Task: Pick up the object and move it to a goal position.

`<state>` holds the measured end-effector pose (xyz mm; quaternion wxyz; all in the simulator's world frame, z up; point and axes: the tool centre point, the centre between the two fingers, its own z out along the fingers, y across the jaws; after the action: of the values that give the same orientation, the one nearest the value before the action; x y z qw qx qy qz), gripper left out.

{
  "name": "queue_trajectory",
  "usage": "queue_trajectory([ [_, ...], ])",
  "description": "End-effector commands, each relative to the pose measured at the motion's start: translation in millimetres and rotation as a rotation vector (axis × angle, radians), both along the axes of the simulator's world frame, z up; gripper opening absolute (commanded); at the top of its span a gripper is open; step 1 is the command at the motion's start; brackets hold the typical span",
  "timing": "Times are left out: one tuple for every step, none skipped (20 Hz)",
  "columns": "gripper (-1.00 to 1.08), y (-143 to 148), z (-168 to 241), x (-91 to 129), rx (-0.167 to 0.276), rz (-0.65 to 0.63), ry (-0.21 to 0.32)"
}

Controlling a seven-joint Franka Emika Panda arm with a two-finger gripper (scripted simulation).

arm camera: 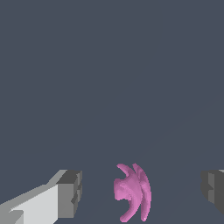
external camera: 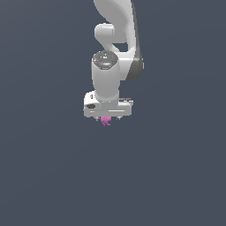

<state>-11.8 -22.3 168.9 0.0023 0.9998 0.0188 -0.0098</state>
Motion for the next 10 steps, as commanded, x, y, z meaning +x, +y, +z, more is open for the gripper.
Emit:
queue_trajectory([
  [1.0,-2,-6,-5,0.001,0.002,-0.001],
  [1.0,-2,-8,-8,0.001,0.004,-0.001],
  [1.0,-3,-11,-11,0.001,0.005,-0.002],
  [1.0,-4,-15,-14,0.001,0.007,-0.003],
  [1.0,-5,-18,-18,0.002,0.008,-0.004],
  [1.0,-6,-22,-22,0.002,0.01,-0.005],
  [1.0,-7,-26,-26,0.002,0.012,-0.006],
  [1.0,-8,-31,-31,0.003,0.014,-0.007],
  [1.0,-9,-35,-36,0.003,0.016,-0.008],
  [1.0,-10,-40,-42,0.003,0.018,-0.009],
])
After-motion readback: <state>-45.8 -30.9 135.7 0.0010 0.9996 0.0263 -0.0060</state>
